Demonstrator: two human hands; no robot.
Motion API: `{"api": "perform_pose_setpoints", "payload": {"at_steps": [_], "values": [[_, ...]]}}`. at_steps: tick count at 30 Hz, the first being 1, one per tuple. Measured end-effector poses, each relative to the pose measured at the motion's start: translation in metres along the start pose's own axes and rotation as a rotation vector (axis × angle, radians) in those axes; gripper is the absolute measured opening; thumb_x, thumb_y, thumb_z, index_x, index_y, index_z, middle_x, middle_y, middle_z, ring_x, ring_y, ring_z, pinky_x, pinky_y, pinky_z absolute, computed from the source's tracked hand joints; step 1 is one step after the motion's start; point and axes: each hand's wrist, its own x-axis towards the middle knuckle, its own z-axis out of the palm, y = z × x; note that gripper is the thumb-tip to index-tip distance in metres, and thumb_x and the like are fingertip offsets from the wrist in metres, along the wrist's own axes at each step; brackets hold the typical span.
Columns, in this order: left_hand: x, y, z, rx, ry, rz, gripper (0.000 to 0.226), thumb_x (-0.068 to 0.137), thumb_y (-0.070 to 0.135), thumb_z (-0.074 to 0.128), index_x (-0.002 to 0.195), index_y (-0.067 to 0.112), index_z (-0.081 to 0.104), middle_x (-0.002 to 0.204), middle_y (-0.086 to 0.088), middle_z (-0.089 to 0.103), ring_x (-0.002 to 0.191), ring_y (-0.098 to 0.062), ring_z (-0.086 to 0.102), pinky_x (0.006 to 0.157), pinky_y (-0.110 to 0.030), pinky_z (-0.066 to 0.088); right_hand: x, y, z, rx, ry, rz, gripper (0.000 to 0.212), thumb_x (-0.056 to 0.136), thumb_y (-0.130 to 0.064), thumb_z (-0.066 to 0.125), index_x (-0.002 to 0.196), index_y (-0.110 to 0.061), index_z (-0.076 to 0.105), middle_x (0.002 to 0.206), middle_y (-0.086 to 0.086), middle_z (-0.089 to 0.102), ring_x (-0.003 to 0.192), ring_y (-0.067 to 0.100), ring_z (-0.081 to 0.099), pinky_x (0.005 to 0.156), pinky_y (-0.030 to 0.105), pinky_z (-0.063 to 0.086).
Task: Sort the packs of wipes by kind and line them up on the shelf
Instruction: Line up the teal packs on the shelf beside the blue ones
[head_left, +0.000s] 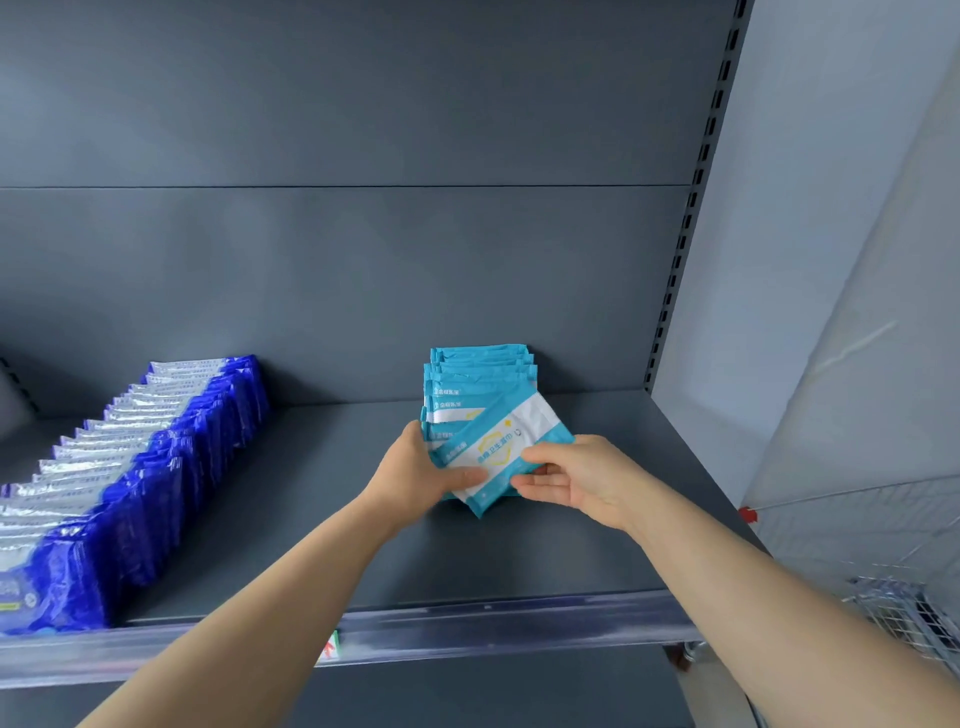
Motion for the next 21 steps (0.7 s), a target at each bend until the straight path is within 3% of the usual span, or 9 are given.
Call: {"api": "perform_pose_setpoints", "payload": {"at_steps": [4,7,9,10,12,14,16,19,21], "values": [[0.004,-0.002,-0.004,0.159,0.046,0.072,0.042,0.073,0.019,0.083,0.103,0.022,0.054,0.103,0.008,0.066,0.085,-0.004,0.064,0.066,-0.017,0.048,0.001,-0.005,-0.015,-0.545,0.177,-0.118,0.036,0.074,-0.035,0.079,0.096,-0.008,0.069,0.086,0.003,0.069,0.071,0.013,0.062,0.065,0.027,0.052],[0.007,-0.005,-0.007,0.332,0.020,0.117,0.053,0.077,0.031,0.077,0.123,0.021,0.052,0.123,0.001,0.054,0.109,-0.015,0.055,0.094,-0.029,0.048,0.005,-0.006,-0.024,-0.682,0.224,-0.187,0.063,0.070,-0.040,0.081,0.121,-0.011,0.057,0.108,0.000,0.064,0.093,0.015,0.063,0.080,0.031,0.053],[0.007,-0.007,-0.007,0.421,0.045,0.090,0.073,0.082,0.033,0.072,0.143,0.024,0.033,0.133,-0.002,0.035,0.126,-0.020,0.034,0.109,-0.037,0.034,0.007,-0.003,-0.022,-0.702,0.130,-0.176,0.058,0.074,-0.028,0.080,0.123,-0.009,0.055,0.105,0.001,0.067,0.089,0.014,0.065,0.073,0.029,0.054],[0.006,-0.009,-0.006,0.400,0.048,0.080,0.076,0.083,0.032,0.072,0.144,0.024,0.027,0.132,-0.002,0.034,0.128,-0.020,0.031,0.107,-0.037,0.033,0.007,-0.002,-0.019,-0.715,0.091,-0.187,0.044,0.076,-0.021,0.078,0.115,-0.009,0.060,0.100,0.001,0.069,0.083,0.013,0.066,0.071,0.028,0.055],[0.009,-0.013,-0.006,0.331,0.008,0.061,0.062,0.084,0.032,0.072,0.129,0.019,0.032,0.126,0.003,0.047,0.120,-0.017,0.045,0.092,-0.030,0.043,0.011,0.000,-0.015,-0.741,0.077,-0.232,0.027,0.075,-0.011,0.076,0.100,-0.014,0.066,0.096,0.000,0.071,0.082,0.013,0.067,0.076,0.031,0.057],[0.012,-0.015,-0.005,0.291,-0.039,0.026,0.052,0.086,0.033,0.070,0.122,0.017,0.037,0.121,0.007,0.057,0.108,-0.013,0.057,0.079,-0.021,0.043,0.015,0.000,-0.011,-0.743,0.087,-0.283,0.032,0.071,-0.005,0.077,0.097,-0.019,0.065,0.097,-0.004,0.071,0.086,0.012,0.067,0.077,0.031,0.057],[0.017,-0.014,-0.004,0.257,-0.027,0.034,0.053,0.088,0.032,0.068,0.129,0.019,0.037,0.122,0.009,0.058,0.106,-0.012,0.058,0.082,-0.022,0.043,0.022,-0.002,-0.006,-0.737,0.092,-0.333,0.038,0.069,-0.002,0.076,0.101,-0.019,0.063,0.100,-0.005,0.070,0.089,0.011,0.066,0.077,0.031,0.056],[0.022,-0.014,-0.007,0.271,0.013,0.035,0.062,0.088,0.038,0.065,0.135,0.024,0.028,0.126,0.007,0.056,0.111,-0.017,0.056,0.097,-0.037,0.046,0.029,-0.010,0.004,-0.657,0.069,-0.394,0.045,0.073,-0.003,0.075,0.110,-0.023,0.060,0.108,-0.007,0.067,0.097,0.010,0.064,0.078,0.028,0.056],[0.023,-0.015,-0.012,0.364,0.030,0.048,0.072,0.082,0.053,0.061,0.139,0.029,0.022,0.130,0.007,0.053,0.117,-0.021,0.053,0.100,-0.046,0.044,0.034,-0.012,0.007,-0.604,0.086,-0.417,0.049,0.076,-0.011,0.076,0.120,-0.024,0.057,0.117,-0.005,0.062,0.102,0.009,0.062,0.082,0.029,0.056]]}}
